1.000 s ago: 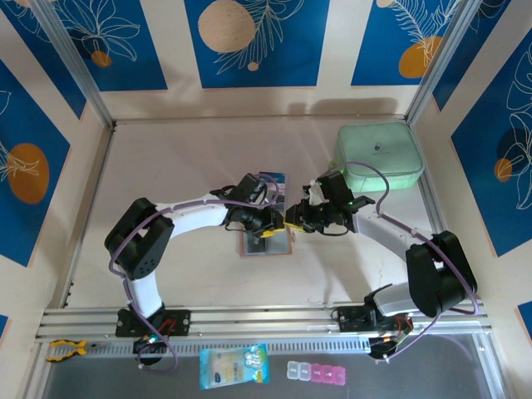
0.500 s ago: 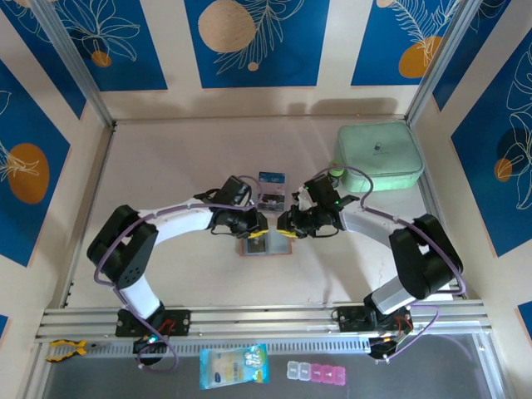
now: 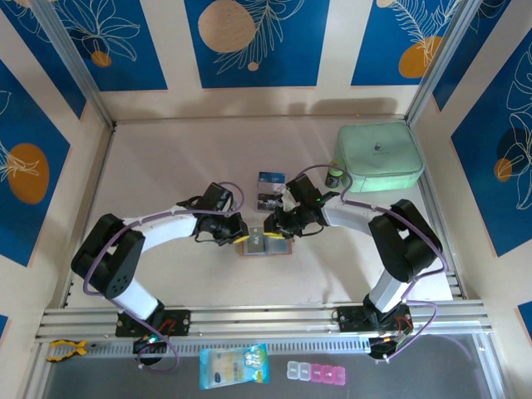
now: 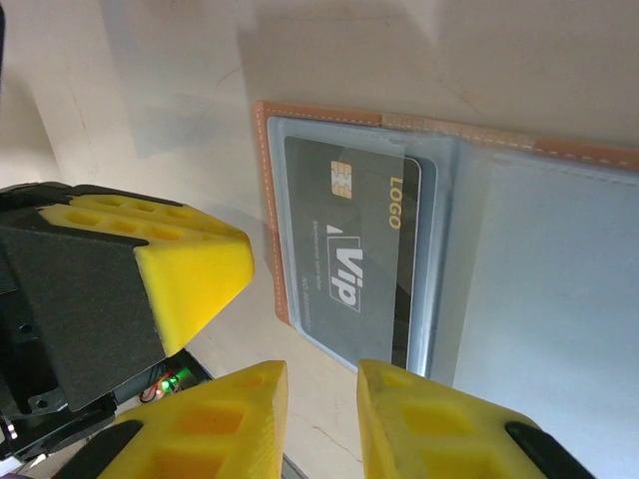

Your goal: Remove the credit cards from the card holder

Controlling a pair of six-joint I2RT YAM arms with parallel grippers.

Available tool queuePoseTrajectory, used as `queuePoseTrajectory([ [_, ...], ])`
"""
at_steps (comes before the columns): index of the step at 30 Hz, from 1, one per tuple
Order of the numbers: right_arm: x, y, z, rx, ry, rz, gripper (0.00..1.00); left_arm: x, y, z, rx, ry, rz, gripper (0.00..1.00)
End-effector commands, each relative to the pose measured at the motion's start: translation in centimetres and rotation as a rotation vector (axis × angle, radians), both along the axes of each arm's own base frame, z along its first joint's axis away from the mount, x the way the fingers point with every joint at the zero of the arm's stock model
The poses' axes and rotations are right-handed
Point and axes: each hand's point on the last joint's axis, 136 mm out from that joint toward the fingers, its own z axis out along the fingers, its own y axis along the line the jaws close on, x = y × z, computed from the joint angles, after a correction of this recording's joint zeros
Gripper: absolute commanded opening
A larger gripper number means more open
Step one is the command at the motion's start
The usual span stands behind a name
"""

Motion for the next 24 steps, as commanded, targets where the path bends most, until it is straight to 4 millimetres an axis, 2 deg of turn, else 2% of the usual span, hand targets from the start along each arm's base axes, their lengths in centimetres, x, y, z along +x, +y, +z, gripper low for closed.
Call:
queuePoseTrajectory([
  [1, 0.3, 0.7, 0.2, 0.005, 0.010, 0.006, 0.26, -0.3, 1.0, -0.5, 0.021, 0.002, 0.000, 0.11],
  [11, 0.1, 0.9, -0.8, -0.020, 0.037, 0.013, 0.25, -0.4, 0.9, -1.7, 0.017, 0.025, -0.009, 0.07],
  [24, -0.1, 1.5, -1.4, -0.042, 0.041, 0.041, 0.25, -1.1, 1.5, -3.2, 0.042, 0.063, -0.012, 0.07],
])
